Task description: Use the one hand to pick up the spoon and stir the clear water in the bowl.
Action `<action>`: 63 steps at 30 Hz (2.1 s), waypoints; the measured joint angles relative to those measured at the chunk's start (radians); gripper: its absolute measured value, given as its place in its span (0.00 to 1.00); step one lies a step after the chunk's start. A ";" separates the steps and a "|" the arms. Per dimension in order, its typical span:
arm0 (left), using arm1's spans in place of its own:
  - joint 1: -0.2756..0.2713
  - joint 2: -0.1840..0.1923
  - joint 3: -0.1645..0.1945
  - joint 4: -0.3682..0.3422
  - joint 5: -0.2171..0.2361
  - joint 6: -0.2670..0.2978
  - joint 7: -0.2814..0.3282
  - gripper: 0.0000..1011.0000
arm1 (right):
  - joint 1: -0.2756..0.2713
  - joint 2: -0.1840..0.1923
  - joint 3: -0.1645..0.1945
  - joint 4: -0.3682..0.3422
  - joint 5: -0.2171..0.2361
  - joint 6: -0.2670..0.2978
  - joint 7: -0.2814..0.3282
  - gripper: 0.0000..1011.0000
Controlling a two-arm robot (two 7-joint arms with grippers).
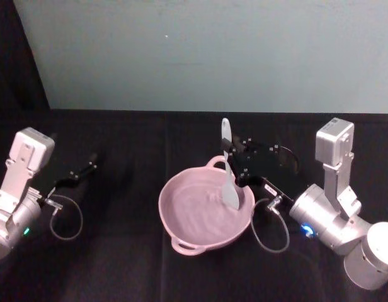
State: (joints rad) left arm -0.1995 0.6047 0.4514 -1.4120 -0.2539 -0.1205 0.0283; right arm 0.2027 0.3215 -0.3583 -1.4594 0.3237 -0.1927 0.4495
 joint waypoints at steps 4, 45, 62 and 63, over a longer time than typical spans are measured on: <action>0.000 0.000 0.000 0.000 0.000 0.000 0.000 0.99 | -0.026 0.008 -0.010 -0.039 0.012 0.014 0.014 0.11; 0.000 0.000 0.000 0.000 0.000 0.000 0.000 0.99 | 0.151 -0.072 -0.059 0.174 0.023 -0.036 0.026 0.11; 0.000 0.000 0.000 0.000 0.000 0.000 0.000 0.99 | 0.029 0.018 -0.002 0.007 -0.030 -0.012 -0.006 0.11; 0.000 0.000 0.000 0.000 0.000 0.000 0.000 0.99 | 0.029 0.018 -0.002 0.007 -0.030 -0.012 -0.006 0.11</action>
State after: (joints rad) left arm -0.1995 0.6047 0.4514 -1.4120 -0.2539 -0.1205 0.0283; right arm 0.2322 0.3399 -0.3607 -1.4520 0.2940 -0.2043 0.4436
